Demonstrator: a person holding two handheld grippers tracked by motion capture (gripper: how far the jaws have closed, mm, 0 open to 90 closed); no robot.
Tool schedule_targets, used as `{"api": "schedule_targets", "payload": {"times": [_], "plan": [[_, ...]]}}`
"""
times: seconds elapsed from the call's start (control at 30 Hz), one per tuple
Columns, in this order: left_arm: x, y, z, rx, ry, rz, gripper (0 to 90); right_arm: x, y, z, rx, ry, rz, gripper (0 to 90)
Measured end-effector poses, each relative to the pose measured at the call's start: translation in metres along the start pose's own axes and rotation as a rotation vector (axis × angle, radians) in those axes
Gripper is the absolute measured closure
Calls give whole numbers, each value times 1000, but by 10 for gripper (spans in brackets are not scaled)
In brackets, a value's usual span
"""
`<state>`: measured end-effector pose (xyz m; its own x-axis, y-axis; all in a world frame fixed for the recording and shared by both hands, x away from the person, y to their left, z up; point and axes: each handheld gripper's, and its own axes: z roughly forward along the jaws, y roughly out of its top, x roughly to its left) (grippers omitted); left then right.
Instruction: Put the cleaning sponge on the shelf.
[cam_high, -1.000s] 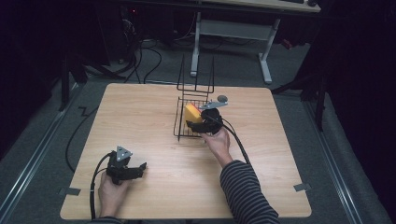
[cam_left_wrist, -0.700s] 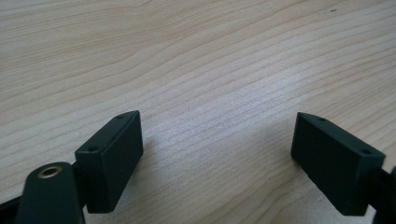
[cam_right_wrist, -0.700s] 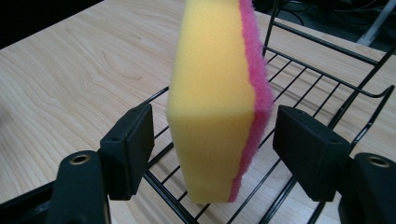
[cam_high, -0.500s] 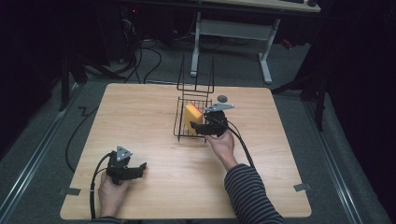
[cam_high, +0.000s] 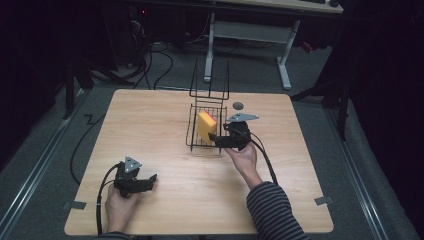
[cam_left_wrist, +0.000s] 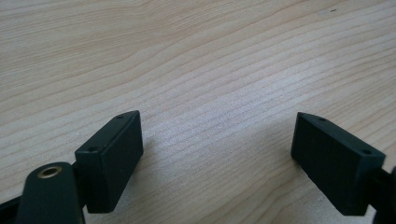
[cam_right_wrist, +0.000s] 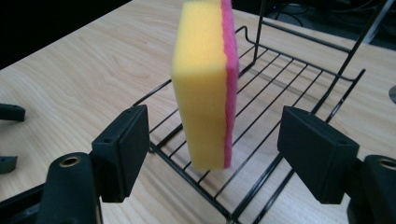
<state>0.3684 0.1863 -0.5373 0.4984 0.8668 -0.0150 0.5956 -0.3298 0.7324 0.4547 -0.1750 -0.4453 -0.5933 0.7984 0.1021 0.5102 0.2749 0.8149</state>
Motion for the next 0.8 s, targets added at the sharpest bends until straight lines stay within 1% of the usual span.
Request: {"api": "schedule_targets", "payload": {"times": [0.1, 0.17, 0.23, 0.3, 0.4, 0.47, 0.57, 0.6, 0.7, 0.77, 0.8], "plan": [[0, 0, 0, 0, 0, 0, 173, 1, -1, -8, -16, -1, -11, 261], [0, 0, 0, 0, 0, 0, 173, 0, -4, -14, -29, -5, -2, 265], [0, 0, 0, 0, 0, 0, 173, -2, -7, -18, -37, -10, -6, 265], [0, 0, 0, 0, 0, 0, 173, -5, -9, -23, -30, -17, -11, 264], [0, 0, 0, 0, 1, 1, 173, -7, -11, -34, -47, -18, -12, 266], [0, 0, 0, 0, 1, 0, 173, -7, -13, -41, -73, -20, -13, 279], [0, 0, 0, 0, 1, -1, 173, -10, -18, -50, -77, -22, -15, 279], [0, 0, 0, 0, 1, 0, 173, -11, -19, -53, -72, -21, -11, 278], [0, 0, 0, 0, 1, -1, 173, -15, -24, -63, -101, -25, 5, 288], [0, 0, 0, 0, 1, -1, 173, -17, -29, -68, -110, -26, 17, 291], [0, 0, 0, 0, 1, 0, 173, -18, -30, -71, -103, -25, 19, 290]]}}
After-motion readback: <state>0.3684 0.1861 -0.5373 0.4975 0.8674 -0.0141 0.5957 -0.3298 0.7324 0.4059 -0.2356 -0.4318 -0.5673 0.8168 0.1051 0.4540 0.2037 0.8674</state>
